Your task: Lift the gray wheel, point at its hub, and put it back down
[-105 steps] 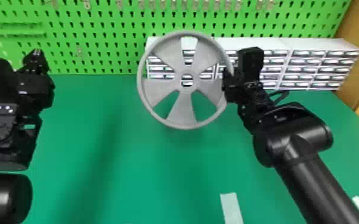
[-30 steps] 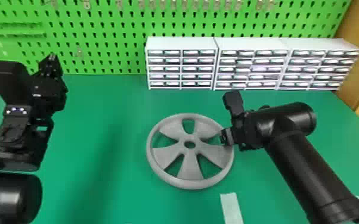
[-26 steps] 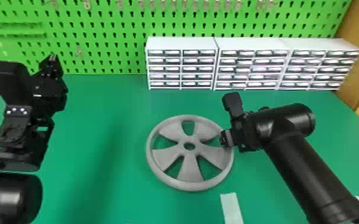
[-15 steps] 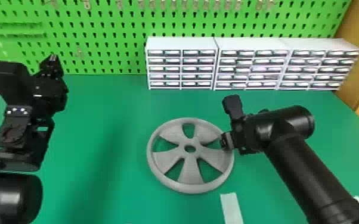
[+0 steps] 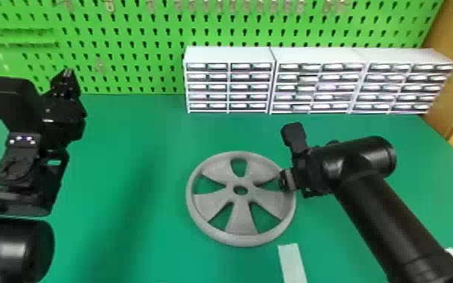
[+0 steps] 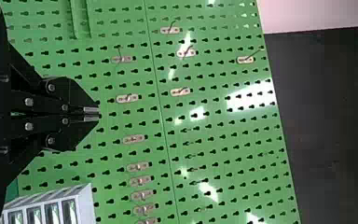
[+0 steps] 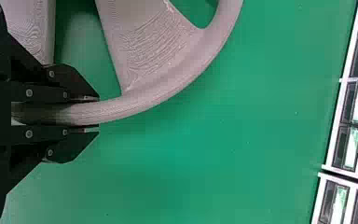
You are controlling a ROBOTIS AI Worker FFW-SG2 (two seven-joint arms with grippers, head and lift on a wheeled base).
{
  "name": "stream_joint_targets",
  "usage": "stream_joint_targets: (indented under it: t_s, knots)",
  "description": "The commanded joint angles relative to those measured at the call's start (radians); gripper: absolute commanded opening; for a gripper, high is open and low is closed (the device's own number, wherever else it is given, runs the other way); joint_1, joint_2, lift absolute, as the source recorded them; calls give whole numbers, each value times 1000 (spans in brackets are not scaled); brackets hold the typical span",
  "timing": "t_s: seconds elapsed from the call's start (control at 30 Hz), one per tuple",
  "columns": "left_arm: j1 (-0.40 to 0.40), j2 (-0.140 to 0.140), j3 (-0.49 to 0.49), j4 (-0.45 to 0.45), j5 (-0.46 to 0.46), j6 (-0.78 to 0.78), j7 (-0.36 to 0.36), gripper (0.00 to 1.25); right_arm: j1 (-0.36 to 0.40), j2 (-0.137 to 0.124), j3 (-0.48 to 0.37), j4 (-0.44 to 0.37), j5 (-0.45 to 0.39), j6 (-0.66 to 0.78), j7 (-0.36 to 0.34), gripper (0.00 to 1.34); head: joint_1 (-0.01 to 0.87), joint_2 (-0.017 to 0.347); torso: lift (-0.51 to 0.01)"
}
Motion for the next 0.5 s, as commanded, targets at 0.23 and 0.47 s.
stream_joint_targets:
  t_s: [0.23,0.47]
  knots:
    - [0,0,-1,2,3,0,-2,22,0,2,-7,10,-23,-15,0,193,692,48,-88]
    - [1,0,-1,2,4,0,-2,22,8,0,-26,15,-58,-44,0,489,692,48,-88]
